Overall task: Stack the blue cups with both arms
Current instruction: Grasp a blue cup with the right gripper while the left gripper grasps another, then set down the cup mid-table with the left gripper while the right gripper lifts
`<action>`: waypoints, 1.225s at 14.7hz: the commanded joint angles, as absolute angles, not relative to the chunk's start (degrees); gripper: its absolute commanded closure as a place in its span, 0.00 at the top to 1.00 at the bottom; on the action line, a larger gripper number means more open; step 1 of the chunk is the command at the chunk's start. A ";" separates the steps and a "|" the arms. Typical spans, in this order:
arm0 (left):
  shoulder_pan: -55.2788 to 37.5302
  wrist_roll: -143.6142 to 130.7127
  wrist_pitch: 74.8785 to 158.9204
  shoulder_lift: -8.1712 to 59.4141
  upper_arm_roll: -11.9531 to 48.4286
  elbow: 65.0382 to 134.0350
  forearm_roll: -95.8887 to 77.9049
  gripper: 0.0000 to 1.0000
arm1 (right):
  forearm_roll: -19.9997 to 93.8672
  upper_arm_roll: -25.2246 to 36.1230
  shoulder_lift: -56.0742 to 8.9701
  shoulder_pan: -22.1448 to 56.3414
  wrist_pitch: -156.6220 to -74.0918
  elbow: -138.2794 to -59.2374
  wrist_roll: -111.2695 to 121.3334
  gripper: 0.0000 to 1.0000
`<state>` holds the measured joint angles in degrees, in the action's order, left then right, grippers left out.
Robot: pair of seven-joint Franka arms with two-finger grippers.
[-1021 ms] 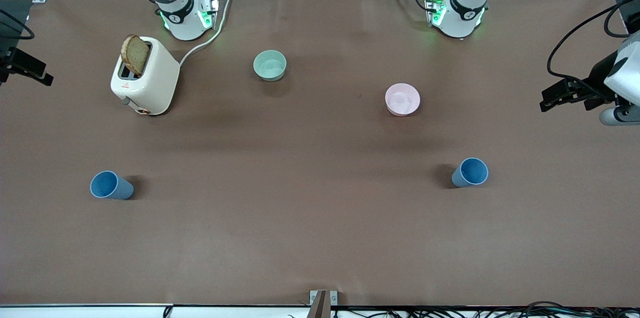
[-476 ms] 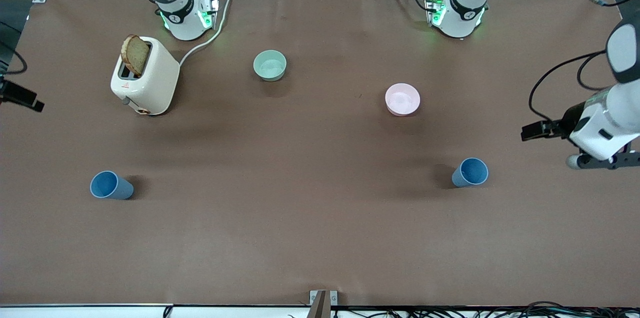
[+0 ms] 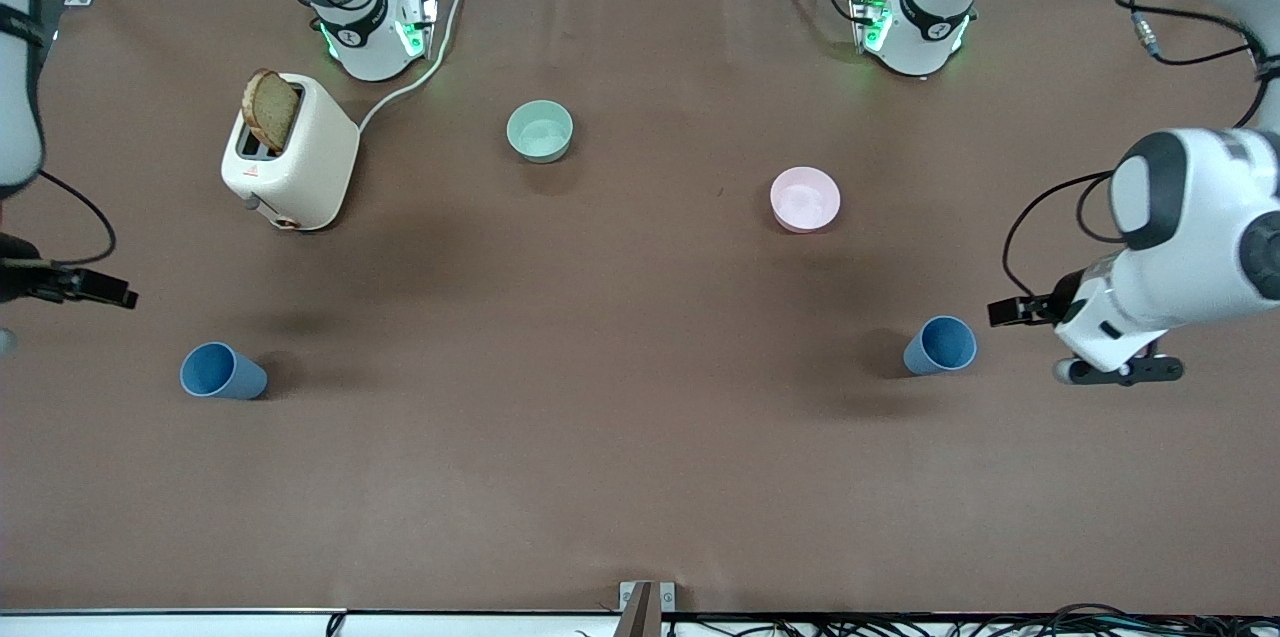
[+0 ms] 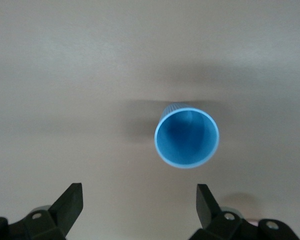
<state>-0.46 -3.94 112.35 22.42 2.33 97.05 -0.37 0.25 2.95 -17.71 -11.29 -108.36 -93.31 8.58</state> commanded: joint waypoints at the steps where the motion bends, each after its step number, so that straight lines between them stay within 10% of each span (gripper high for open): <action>1: -0.53 -3.34 118.98 25.04 2.64 99.84 0.53 1.00 | 0.53 2.64 -21.43 -11.86 -113.62 -94.31 9.23 0.99; 5: -0.53 -3.34 122.52 28.64 2.72 100.37 0.53 0.99 | 0.53 2.64 -25.48 -12.22 -122.41 -97.19 9.58 0.98; 9: -1.14 -3.34 123.84 30.14 2.81 100.28 0.53 0.78 | 0.79 2.64 -28.64 -12.30 -127.25 -98.44 9.67 0.97; 14: -1.67 -1.95 122.78 30.32 3.34 100.28 0.53 0.00 | 0.79 2.55 -33.13 -12.30 -133.85 -98.44 9.67 0.93; 16: -1.50 2.44 122.78 30.24 3.52 100.02 0.53 0.00 | 0.88 2.64 -33.92 -12.30 -134.91 -98.44 9.67 0.83; 18: -1.06 3.60 122.78 30.24 3.52 99.67 0.53 0.00 | 0.88 2.64 -34.10 -12.30 -135.00 -98.44 9.67 0.45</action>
